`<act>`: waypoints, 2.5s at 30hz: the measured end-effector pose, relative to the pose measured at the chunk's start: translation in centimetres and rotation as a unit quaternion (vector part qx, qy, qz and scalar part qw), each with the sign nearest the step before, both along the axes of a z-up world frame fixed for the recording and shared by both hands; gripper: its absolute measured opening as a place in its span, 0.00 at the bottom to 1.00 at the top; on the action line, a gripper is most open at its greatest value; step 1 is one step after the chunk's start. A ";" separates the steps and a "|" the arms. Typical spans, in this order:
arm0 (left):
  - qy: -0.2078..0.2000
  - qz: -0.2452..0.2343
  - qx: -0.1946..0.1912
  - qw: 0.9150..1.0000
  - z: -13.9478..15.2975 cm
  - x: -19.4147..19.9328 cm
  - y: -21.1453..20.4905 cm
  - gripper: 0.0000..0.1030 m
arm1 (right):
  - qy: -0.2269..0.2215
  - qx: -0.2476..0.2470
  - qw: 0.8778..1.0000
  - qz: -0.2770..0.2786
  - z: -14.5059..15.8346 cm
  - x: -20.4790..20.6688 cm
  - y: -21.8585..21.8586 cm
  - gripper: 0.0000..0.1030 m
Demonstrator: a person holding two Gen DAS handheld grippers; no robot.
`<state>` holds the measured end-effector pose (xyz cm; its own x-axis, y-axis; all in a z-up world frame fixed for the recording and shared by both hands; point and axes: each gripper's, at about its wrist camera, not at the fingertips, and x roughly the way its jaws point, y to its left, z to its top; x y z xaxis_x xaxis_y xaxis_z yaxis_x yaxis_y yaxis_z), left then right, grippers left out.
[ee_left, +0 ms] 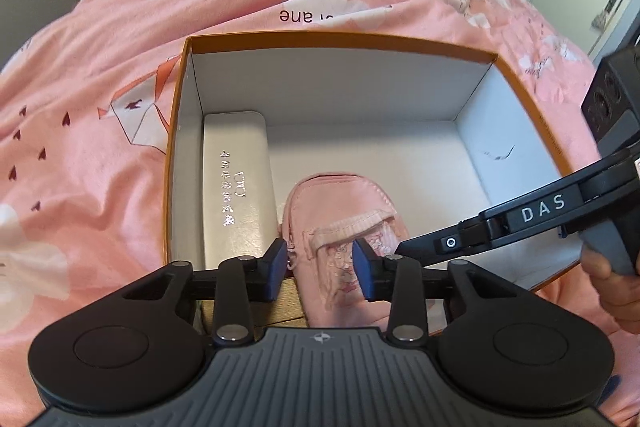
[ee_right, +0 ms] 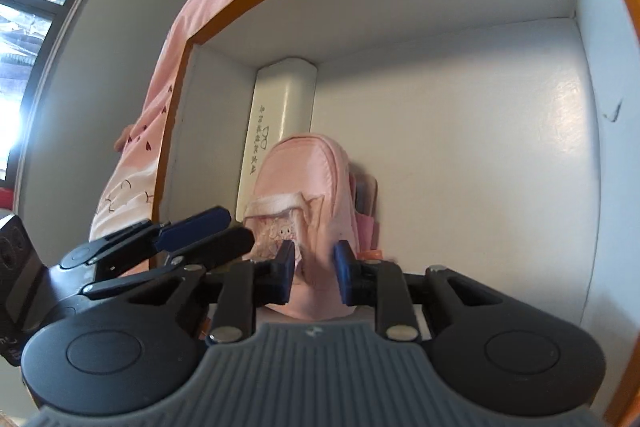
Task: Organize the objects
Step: 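Open the left tool to release the pink backpack into the box, then withdraw both tools from the box toward the items beside it, then grasp the white striped-hat plush with the left tool while the right tool pinches its blue tag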
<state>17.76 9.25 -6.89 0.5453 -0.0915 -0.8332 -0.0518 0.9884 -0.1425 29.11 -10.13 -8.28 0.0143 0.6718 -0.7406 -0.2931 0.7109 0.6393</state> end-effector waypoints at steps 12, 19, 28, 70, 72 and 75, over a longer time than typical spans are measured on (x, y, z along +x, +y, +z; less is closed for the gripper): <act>-0.023 0.001 -0.019 1.000 0.9 -1.0 0.0 0.38 | -0.030 -0.030 0.999 0.015 0.4 -0.8 0.8 0.23; -0.076 -0.025 -0.032 0.996 4.3 -3.9 -1.3 0.45 | -0.125 -0.033 0.992 0.007 4.5 -3.7 -0.5 0.34; -0.098 -0.040 -0.054 0.993 5.4 -8.0 -3.2 0.60 | -0.228 -0.053 0.972 -0.019 8.4 -9.6 -3.1 0.51; 0.085 -0.020 -0.240 0.967 -4.6 -8.0 -4.8 0.82 | -0.238 -0.249 0.938 -0.021 3.5 -16.6 -6.0 0.57; 0.089 -0.021 -0.246 0.965 -4.8 -7.8 -5.1 0.83 | -0.234 -0.250 0.939 -0.027 3.3 -16.5 -6.4 0.57; 0.096 -0.028 -0.251 0.963 -5.0 -7.4 -5.6 0.83 | -0.234 -0.254 0.938 -0.030 3.2 -16.3 -6.7 0.57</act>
